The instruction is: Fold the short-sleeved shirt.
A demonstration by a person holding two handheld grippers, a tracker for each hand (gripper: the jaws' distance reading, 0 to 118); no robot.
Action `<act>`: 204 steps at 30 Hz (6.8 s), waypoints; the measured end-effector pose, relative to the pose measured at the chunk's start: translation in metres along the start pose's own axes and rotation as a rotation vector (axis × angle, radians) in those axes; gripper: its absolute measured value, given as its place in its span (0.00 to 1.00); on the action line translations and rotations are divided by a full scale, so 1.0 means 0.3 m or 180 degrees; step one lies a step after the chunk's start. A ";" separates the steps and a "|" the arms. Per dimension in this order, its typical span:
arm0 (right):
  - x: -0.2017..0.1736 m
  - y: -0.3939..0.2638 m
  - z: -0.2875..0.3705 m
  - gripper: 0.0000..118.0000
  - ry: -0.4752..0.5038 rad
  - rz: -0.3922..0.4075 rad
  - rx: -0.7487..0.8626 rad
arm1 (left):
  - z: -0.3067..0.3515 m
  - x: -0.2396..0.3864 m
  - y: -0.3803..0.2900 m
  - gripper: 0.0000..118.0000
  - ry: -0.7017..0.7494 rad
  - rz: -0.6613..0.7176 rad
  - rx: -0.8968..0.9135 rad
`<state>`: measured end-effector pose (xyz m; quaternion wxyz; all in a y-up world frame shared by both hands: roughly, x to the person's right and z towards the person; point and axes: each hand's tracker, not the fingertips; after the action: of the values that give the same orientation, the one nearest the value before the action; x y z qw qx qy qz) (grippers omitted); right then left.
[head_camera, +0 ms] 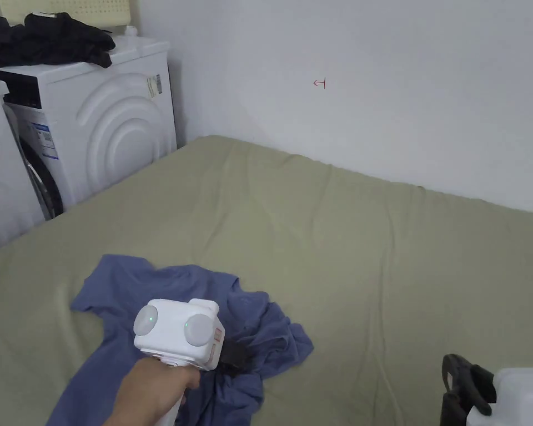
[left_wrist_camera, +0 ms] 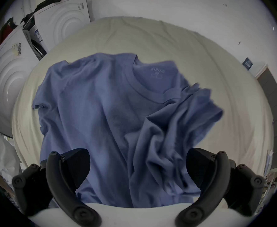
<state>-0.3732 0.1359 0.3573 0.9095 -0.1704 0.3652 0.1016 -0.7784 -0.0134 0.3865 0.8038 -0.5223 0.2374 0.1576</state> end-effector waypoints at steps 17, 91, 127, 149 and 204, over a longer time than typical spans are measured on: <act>0.130 -0.021 0.213 0.00 -0.0278 -0.0112 0.0062 | 0.358 0.153 0.038 0.05 -0.0750 -0.0053 0.0699; 0.466 -0.260 0.536 0.00 -0.0986 -0.0384 -0.0270 | 0.071 0.454 -0.100 0.54 -0.0403 -0.0214 -0.0401; 1.222 -0.435 -0.292 0.87 -0.1213 -0.1656 -0.2269 | 0.388 0.500 -0.107 0.05 -0.1329 -0.0180 0.0444; 1.150 0.337 0.321 0.04 -0.0870 -0.1300 -0.0221 | 0.885 0.412 0.130 0.04 -0.1205 0.0079 0.1936; 0.951 -0.530 0.657 0.04 -0.1188 -0.1810 -0.0800 | 0.526 0.247 -0.519 0.04 -0.0981 0.0530 0.1079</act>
<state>0.0032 0.0824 0.3285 0.9244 -0.3542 0.1156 -0.0820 -0.6041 0.0684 0.5189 0.8909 -0.3283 0.1773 0.2590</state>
